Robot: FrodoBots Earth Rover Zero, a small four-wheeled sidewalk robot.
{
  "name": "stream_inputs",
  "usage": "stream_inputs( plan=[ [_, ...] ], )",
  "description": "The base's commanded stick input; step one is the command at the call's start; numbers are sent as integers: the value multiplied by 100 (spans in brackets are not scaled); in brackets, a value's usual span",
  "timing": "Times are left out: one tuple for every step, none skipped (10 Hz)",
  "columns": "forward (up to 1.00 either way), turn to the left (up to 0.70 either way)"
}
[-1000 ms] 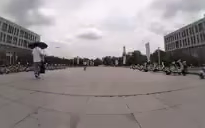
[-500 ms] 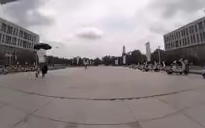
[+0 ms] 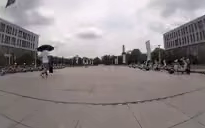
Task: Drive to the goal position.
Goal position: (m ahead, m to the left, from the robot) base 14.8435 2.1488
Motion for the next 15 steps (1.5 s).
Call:
stream_inputs(
  plan=[
    [45, 0],
    [45, 0],
    [45, 0],
    [45, 0],
    [45, 0],
    [45, 0],
    [45, 0],
    [45, 0],
    [45, 0],
    [45, 0],
    [45, 0],
    [45, 0],
    [45, 0],
    [45, 0],
    [45, 0]
  ],
)
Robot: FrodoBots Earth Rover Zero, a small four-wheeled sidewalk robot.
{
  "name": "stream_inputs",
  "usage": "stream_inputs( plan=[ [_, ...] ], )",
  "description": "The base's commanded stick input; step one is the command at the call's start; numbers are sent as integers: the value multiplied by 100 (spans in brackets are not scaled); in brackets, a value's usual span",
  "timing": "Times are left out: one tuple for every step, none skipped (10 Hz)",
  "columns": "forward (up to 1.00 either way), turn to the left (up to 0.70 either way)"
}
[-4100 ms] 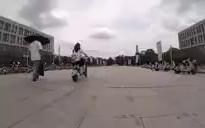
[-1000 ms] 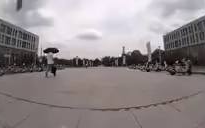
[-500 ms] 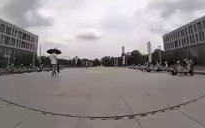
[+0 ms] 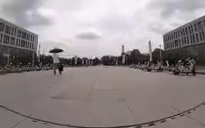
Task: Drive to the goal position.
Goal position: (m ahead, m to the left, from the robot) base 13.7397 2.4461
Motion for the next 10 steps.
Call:
stream_inputs(
  plan=[
    [45, 0],
    [45, 0],
    [45, 0],
    [45, 0],
    [45, 0],
    [45, 0],
    [45, 0],
    [45, 0],
    [45, 0],
    [45, 0]
  ],
)
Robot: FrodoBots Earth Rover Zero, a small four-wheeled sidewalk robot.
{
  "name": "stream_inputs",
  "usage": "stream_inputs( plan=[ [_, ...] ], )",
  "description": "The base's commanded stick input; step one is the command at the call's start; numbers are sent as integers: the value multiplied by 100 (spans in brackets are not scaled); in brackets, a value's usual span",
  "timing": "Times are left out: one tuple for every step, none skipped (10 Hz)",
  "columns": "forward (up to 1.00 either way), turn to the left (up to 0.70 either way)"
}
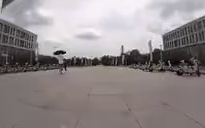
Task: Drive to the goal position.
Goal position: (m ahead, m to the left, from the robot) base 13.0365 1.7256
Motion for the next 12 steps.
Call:
stream_inputs(
  plan=[
    [45, 0],
    [45, 0],
    [45, 0],
    [45, 0],
    [45, 0],
    [45, 0],
    [45, 0],
    [45, 0],
    [45, 0],
    [45, 0],
    [45, 0],
    [45, 0]
  ],
)
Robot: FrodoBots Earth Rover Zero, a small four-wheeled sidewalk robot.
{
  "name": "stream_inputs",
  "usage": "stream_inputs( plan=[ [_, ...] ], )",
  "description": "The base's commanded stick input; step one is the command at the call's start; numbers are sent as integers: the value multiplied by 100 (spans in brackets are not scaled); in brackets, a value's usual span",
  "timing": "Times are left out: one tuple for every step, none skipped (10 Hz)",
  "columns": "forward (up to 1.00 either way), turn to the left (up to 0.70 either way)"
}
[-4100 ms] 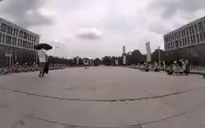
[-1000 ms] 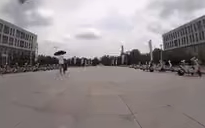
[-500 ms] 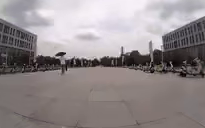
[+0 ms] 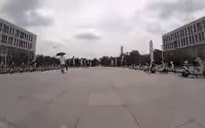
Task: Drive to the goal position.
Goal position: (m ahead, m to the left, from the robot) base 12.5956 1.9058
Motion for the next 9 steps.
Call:
stream_inputs(
  plan=[
    [45, 0],
    [45, 0],
    [45, 0],
    [45, 0],
    [45, 0],
    [45, 0],
    [45, 0],
    [45, 0],
    [45, 0]
  ],
)
